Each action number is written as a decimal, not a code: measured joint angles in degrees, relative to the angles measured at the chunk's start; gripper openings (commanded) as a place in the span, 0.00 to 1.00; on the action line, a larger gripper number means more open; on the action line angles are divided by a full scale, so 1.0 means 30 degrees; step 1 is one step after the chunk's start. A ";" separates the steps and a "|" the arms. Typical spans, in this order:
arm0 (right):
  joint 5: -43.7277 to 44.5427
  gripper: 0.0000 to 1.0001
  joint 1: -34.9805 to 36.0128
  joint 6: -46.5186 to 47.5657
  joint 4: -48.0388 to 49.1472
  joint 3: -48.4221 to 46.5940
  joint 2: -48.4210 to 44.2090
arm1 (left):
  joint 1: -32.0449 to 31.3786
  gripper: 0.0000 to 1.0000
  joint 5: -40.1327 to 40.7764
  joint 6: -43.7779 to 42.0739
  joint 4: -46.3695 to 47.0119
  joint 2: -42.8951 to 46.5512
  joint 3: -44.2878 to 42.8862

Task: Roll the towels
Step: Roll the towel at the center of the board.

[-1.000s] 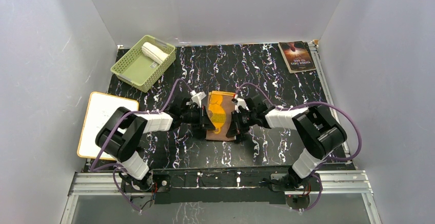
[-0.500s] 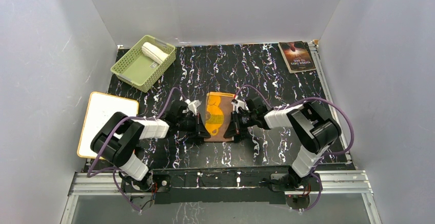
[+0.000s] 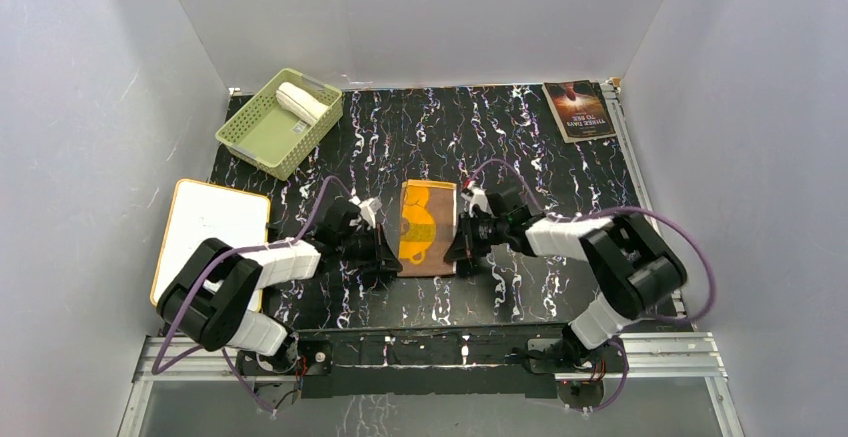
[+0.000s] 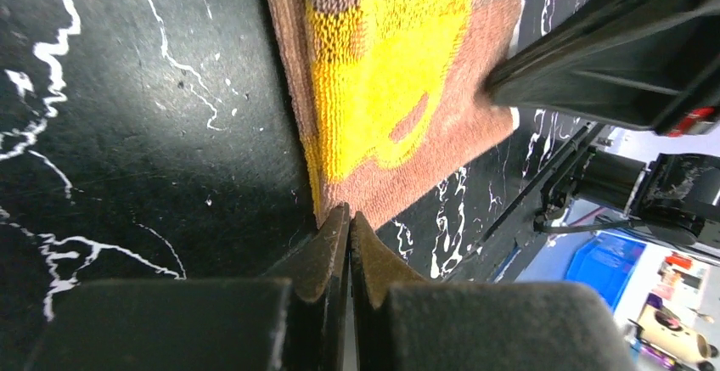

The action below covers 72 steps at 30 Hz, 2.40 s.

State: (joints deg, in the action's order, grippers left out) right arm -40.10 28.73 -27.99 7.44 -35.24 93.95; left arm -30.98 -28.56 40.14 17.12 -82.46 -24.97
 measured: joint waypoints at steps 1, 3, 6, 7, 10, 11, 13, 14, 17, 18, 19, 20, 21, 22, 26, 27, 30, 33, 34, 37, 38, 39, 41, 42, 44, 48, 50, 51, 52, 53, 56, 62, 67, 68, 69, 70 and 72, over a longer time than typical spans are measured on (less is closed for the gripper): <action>0.0933 0.10 0.0000 0.0313 -0.0503 0.0051 -0.0816 | -0.0007 0.00 0.0211 -0.0182 -0.0561 0.0175 -0.0248; 0.2769 0.26 0.0051 0.0918 -0.1450 0.0029 -0.2798 | 0.0000 0.10 0.0590 -0.0605 -0.1661 0.0401 -0.0984; 0.5792 0.52 0.0568 0.2076 -0.2608 -0.0474 -0.5821 | 0.0044 0.23 0.1042 -0.1260 -0.3206 0.0925 -0.2506; 0.7439 0.60 0.1231 0.2863 -0.2994 -0.0889 -0.6994 | 0.0080 0.27 0.1202 -0.1472 -0.3636 0.1268 -0.3089; 1.2327 0.88 0.4386 0.5362 -0.2994 -0.1705 -0.9632 | 0.0386 0.36 0.1406 -0.2040 -0.4583 0.2455 -0.4495; 1.3690 0.97 0.5690 0.6441 -0.2703 -0.1763 -1.0360 | 0.0678 0.38 0.1406 -0.2251 -0.4903 0.3002 -0.4962; 1.5373 0.98 0.7643 0.8313 -0.2361 -0.1712 -1.1183 | 0.1355 0.42 0.1370 -0.2586 -0.5311 0.3752 -0.5340; 1.6109 0.98 0.8473 0.9493 -0.2237 -0.1625 -1.1351 | 0.1800 0.43 0.1355 -0.2732 -0.5523 0.4109 -0.5399; 1.8221 0.98 1.0630 1.2611 -0.2062 -0.0780 -1.0950 | 0.3228 0.43 0.1166 -0.3155 -0.6360 0.4750 -0.5384; 1.8790 0.98 1.1278 1.3391 -0.2142 -0.0488 -1.0608 | 0.3687 0.44 0.1035 -0.3264 -0.6579 0.4816 -0.5355; 1.9198 0.98 1.1963 1.4127 -0.2324 -0.0153 -1.0105 | 0.4284 0.44 0.0911 -0.3432 -0.6885 0.4860 -0.5246; 1.9518 0.98 1.2575 1.4768 -0.2463 0.0211 -0.9522 | 0.4401 0.44 0.0889 -0.3468 -0.6936 0.4860 -0.5209; 1.9664 0.98 1.3121 1.5322 -0.2565 0.0583 -0.8954 | 0.4867 0.44 0.0597 -0.3592 -0.7067 0.4860 -0.5049; 1.9832 0.98 1.3529 1.5810 -0.2761 0.0896 -0.8349 | 0.5136 0.44 0.0350 -0.3672 -0.7213 0.4867 -0.4918; 2.0546 0.98 1.3814 1.6903 -0.3337 0.1180 -0.6368 | 0.6120 0.44 -0.0554 -0.3883 -0.7745 0.4881 -0.4452; 2.0611 0.98 1.3814 1.7070 -0.3286 0.1180 -0.6135 | 0.6251 0.44 -0.0707 -0.3905 -0.7810 0.4881 -0.4415; 2.0801 0.98 1.3799 1.7464 -0.2914 0.1180 -0.5588 | 0.6579 0.44 -0.1137 -0.4000 -0.7810 0.5071 -0.4204; 2.1056 0.97 1.3799 1.7660 -0.2062 0.1064 -0.4794 | 0.6819 0.44 -0.1545 -0.4022 -0.7788 0.5289 -0.3905; 2.1128 0.97 1.3799 1.7660 -0.1800 0.0925 -0.4503 | 0.6856 0.44 -0.1683 -0.4014 -0.7803 0.5297 -0.3847; 2.1617 0.95 1.3799 1.7588 -0.0670 0.0313 -0.3264 | 0.6951 0.44 -0.1945 -0.4007 -0.7788 0.5297 -0.3796; 2.1784 0.93 1.3799 1.7507 -0.0306 0.0124 -0.2863 | 0.6980 0.44 -0.2011 -0.4007 -0.7781 0.5297 -0.3796; 2.1915 0.92 1.3799 1.7413 0.0073 -0.0029 -0.2521 | 0.7023 0.44 -0.2106 -0.4000 -0.7796 0.5297 -0.3796; 2.2119 0.88 1.3799 1.7245 0.0707 -0.0277 -0.1938 | 0.7096 0.44 -0.2215 -0.4000 -0.7796 0.5297 -0.3789; 2.2236 0.85 1.3799 1.7187 0.0962 -0.0393 -0.1705 | 0.7133 0.44 -0.2251 -0.4000 -0.7803 0.5297 -0.3789; 2.2323 0.77 1.3799 1.7078 0.1268 -0.0503 -0.1413 | 0.7220 0.44 -0.2302 -0.4007 -0.7825 0.5304 -0.3774; 2.2236 0.68 1.3799 1.6670 0.1217 -0.0474 -0.1348 | 0.7351 0.44 -0.2375 -0.4000 -0.7890 0.5370 -0.3650; 2.2185 0.62 1.3799 1.6487 0.1115 -0.0444 -0.1377 | 0.7388 0.44 -0.2433 -0.3993 -0.7912 0.5428 -0.3563; 2.2141 0.59 1.3799 1.6371 0.1020 -0.0393 -0.1435 | 0.7410 0.44 -0.2477 -0.3978 -0.7919 0.5435 -0.3541; 2.2061 0.55 1.3799 1.6247 0.0954 -0.0277 -0.1545 | 0.7417 0.44 -0.2521 -0.3949 -0.7905 0.5435 -0.3526; 2.2032 0.53 1.3799 1.6167 0.0889 -0.0153 -0.1668 | 0.7417 0.44 -0.2543 -0.3934 -0.7898 0.5435 -0.3526; 2.1872 0.52 1.3792 1.5810 0.0590 0.0321 -0.2127 | 0.7431 0.44 -0.2747 -0.3854 -0.7839 0.5428 -0.3519; 2.0779 0.26 1.3231 1.5205 0.0036 0.0131 -0.2069 | 0.7439 0.43 -0.2929 -0.3796 -0.7774 0.5391 -0.3512; 1.9737 0.00 1.2531 1.4885 -0.0503 -0.0350 -0.1647 | 0.7526 0.39 -0.2943 -0.3810 -0.7810 0.5391 -0.3519; 1.9511 0.00 1.2400 1.4819 -0.0656 -0.0474 -0.1596 | 0.7541 0.36 -0.2943 -0.3810 -0.7832 0.5391 -0.3519; 1.9336 0.00 1.2254 1.4797 -0.0860 -0.0612 -0.1566 | 0.7548 0.33 -0.2943 -0.3825 -0.7868 0.5391 -0.3519; 1.9110 0.00 1.2116 1.4753 -0.1137 -0.0780 -0.1566 | 0.7548 0.29 -0.2951 -0.3854 -0.7905 0.5391 -0.3519; 1.8637 0.00 1.1897 1.4695 -0.1953 -0.1195 -0.1566 | 0.7555 0.24 -0.3075 -0.3956 -0.8021 0.5391 -0.3519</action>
State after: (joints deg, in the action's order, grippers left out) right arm 15.81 64.42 16.10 1.58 -38.83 89.25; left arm -8.32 -37.78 28.27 -6.94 -66.28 -35.53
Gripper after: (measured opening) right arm 0.033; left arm 0.307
